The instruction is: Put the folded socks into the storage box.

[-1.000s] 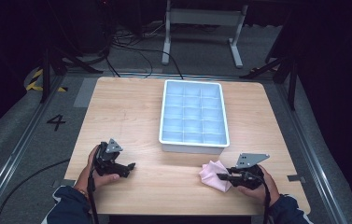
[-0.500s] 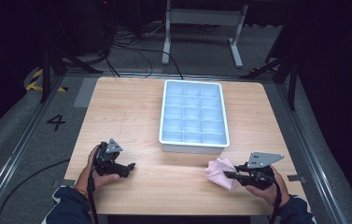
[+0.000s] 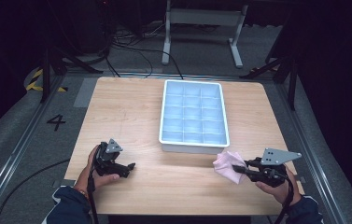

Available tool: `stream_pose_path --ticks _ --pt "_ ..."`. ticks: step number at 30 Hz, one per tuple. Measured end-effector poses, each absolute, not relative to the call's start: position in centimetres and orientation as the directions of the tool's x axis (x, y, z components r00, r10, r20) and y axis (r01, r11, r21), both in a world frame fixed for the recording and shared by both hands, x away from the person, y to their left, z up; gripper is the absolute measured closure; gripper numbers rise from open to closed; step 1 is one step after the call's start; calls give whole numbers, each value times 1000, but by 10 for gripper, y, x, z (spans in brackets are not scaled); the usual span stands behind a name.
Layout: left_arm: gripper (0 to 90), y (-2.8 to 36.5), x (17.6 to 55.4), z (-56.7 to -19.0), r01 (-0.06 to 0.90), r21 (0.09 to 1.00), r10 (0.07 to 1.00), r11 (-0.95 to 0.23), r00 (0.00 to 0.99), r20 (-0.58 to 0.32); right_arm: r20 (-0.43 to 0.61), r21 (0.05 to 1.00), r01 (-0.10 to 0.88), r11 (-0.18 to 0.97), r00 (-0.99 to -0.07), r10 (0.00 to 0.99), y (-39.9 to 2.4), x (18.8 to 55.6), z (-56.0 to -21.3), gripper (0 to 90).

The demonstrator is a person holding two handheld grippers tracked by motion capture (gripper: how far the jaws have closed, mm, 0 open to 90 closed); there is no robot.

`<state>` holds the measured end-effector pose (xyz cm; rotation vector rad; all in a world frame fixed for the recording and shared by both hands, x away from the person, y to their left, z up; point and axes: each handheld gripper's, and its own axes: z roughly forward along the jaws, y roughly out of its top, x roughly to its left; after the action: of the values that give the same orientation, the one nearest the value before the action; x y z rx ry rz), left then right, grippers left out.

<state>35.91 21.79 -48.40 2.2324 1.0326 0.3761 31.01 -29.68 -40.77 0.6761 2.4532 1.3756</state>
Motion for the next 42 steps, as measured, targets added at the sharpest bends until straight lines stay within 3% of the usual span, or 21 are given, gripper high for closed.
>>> stream_pose_path --ticks 23,42 --pt "4 218 359 -484 576 662 762 -480 647 -10 -48 892 209 401 -838 544 -307 324 -379 757" --pt "4 218 359 -484 575 662 762 -482 647 -7 -129 841 216 496 -810 571 -293 371 -367 757"
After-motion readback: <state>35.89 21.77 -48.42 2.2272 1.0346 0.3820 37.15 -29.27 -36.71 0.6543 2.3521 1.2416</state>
